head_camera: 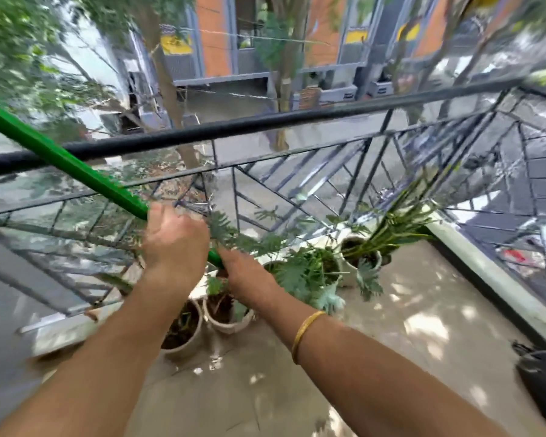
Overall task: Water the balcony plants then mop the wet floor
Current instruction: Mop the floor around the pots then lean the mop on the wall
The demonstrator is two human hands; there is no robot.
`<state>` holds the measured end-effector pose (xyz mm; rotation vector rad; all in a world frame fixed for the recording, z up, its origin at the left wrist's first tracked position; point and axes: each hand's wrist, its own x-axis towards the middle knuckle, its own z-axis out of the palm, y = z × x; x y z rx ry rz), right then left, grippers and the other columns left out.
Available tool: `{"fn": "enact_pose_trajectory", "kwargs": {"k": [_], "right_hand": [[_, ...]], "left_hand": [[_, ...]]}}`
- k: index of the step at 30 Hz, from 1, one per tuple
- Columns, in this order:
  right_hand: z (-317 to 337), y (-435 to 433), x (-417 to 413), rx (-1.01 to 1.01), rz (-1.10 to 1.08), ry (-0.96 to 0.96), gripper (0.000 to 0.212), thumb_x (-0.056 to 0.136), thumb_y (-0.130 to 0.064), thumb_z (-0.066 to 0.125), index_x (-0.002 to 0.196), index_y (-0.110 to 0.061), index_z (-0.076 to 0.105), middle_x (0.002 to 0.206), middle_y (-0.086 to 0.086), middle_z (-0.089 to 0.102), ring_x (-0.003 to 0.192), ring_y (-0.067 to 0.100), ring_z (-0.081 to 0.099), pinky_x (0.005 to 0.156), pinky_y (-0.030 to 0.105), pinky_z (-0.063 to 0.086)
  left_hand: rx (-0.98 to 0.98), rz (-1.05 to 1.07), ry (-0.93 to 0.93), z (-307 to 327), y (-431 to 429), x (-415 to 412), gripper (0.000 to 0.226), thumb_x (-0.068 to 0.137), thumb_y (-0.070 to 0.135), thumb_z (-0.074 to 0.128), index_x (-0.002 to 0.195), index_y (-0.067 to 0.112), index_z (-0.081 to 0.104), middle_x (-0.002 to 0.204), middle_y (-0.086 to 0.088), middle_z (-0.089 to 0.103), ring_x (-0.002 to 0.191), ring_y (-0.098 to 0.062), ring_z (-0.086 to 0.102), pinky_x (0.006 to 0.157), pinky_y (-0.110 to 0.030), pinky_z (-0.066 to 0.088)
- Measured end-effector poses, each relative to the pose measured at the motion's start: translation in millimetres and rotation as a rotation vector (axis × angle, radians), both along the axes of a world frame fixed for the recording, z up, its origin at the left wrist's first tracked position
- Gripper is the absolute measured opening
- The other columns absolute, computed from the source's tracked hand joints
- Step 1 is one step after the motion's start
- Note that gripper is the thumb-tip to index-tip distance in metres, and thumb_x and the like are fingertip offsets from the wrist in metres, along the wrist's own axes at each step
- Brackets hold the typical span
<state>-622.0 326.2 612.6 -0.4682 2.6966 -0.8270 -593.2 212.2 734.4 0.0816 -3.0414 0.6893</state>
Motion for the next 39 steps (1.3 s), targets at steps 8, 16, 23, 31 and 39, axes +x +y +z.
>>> {"fn": "enact_pose_trajectory", "kwargs": {"k": [8, 16, 23, 31, 39], "right_hand": [[-45.2, 143.2, -20.0, 0.014, 0.002, -0.069, 0.022, 0.102, -0.017, 0.056, 0.122, -0.013, 0.064, 0.118, 0.017, 0.072, 0.107, 0.034, 0.070, 0.097, 0.048, 0.058], [-71.3, 250.0, -36.6, 0.040, -0.019, -0.240, 0.030, 0.095, -0.020, 0.049, 0.119, -0.025, 0.066, 0.115, 0.009, 0.074, 0.093, 0.030, 0.071, 0.079, 0.035, 0.054], [-103.7, 317.9, -61.0, 0.087, -0.041, -0.307, 0.031, 0.093, -0.028, 0.041, 0.117, -0.027, 0.061, 0.115, 0.005, 0.075, 0.100, 0.030, 0.073, 0.094, 0.049, 0.061], [-168.6, 377.1, -94.4, 0.116, -0.083, -0.325, 0.012, 0.097, -0.031, 0.047, 0.102, -0.026, 0.056, 0.098, 0.003, 0.071, 0.092, 0.028, 0.073, 0.086, 0.048, 0.061], [-283.1, 417.6, -86.8, 0.016, -0.543, -0.454, 0.042, 0.110, -0.028, 0.032, 0.135, -0.007, 0.059, 0.130, 0.022, 0.061, 0.119, 0.040, 0.061, 0.098, 0.025, 0.052]], "left_hand": [[-0.021, 0.073, -0.212, -32.4, 151.1, -33.2, 0.023, 0.088, 0.007, 0.053, 0.095, 0.022, 0.069, 0.099, 0.000, 0.067, 0.112, -0.031, 0.052, 0.098, -0.047, 0.032], [0.097, 0.089, -0.328, -77.7, 265.1, -58.8, 0.013, 0.088, 0.016, 0.064, 0.095, 0.018, 0.074, 0.096, -0.002, 0.069, 0.090, -0.019, 0.050, 0.097, -0.033, 0.033], [-0.008, 0.085, -0.459, -106.1, 334.0, -85.3, 0.021, 0.088, 0.020, 0.063, 0.106, 0.026, 0.072, 0.106, 0.001, 0.066, 0.114, -0.030, 0.051, 0.100, -0.060, 0.022], [0.079, 0.091, -0.584, -167.9, 382.8, -123.2, 0.029, 0.094, 0.017, 0.051, 0.118, 0.024, 0.066, 0.120, -0.003, 0.063, 0.114, -0.034, 0.054, 0.099, -0.063, 0.033], [0.337, -0.075, -0.764, -267.8, 427.7, -129.6, 0.034, 0.094, 0.012, 0.045, 0.123, 0.018, 0.063, 0.123, -0.004, 0.068, 0.112, -0.028, 0.066, 0.080, -0.035, 0.046]]}}
